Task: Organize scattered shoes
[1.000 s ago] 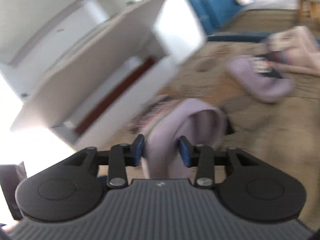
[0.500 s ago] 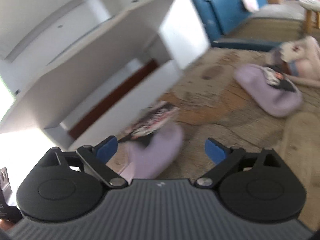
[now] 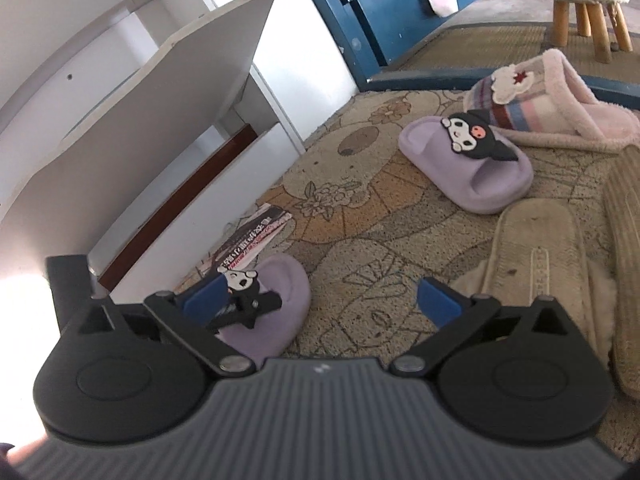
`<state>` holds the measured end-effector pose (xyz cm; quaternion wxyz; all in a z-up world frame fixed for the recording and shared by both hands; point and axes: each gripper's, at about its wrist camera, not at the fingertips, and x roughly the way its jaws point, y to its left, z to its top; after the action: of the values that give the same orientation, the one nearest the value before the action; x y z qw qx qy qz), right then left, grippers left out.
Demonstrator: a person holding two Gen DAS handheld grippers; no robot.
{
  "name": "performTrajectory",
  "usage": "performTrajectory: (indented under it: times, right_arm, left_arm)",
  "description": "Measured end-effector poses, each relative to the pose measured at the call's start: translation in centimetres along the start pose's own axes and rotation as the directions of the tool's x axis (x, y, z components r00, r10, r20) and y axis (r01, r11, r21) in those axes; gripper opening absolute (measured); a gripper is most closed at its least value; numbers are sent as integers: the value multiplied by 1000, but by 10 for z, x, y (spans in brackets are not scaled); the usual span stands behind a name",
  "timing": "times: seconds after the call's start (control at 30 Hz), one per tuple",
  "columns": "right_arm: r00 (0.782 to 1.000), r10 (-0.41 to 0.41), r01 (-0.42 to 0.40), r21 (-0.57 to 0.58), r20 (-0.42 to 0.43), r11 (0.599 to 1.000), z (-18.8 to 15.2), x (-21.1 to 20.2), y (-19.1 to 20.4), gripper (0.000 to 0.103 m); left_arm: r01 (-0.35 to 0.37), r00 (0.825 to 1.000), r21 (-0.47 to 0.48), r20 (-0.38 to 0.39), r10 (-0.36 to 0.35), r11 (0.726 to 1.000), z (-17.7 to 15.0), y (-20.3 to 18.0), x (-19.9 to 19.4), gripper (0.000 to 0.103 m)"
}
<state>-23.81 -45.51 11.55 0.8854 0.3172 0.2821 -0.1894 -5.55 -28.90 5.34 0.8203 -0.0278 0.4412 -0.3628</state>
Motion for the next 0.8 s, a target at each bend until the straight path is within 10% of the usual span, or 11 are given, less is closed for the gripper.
performTrajectory:
  times: [0.17, 0.3, 0.47, 0.6, 0.7, 0.8]
  right_arm:
    - [1000, 5, -5, 24, 11, 1000, 0, -5, -7, 103]
    - [1000, 15, -16, 49, 23, 999, 4, -8, -13, 103]
    - [1000, 23, -24, 54, 14, 998, 7, -6, -16, 103]
    - [996, 72, -72, 0, -61, 997, 6, 4, -12, 103]
    - [988, 105, -115, -85, -111, 990, 5, 13, -5, 103]
    - [982, 125, -151, -196, -141, 969, 1, 25, 5, 101]
  left_arm:
    - [94, 993, 148, -81, -83, 984, 11, 1, -16, 13]
    - [320, 940, 310, -224, -258, 895, 21, 6, -31, 13]
    - [325, 918, 387, -348, -189, 863, 16, 10, -22, 18]
    - [335, 890, 445, -439, -124, 831, 12, 13, -15, 63]
    - [275, 929, 452, -352, -114, 849, 9, 16, -35, 87]
    - [193, 958, 429, -278, -74, 882, 4, 21, -54, 88]
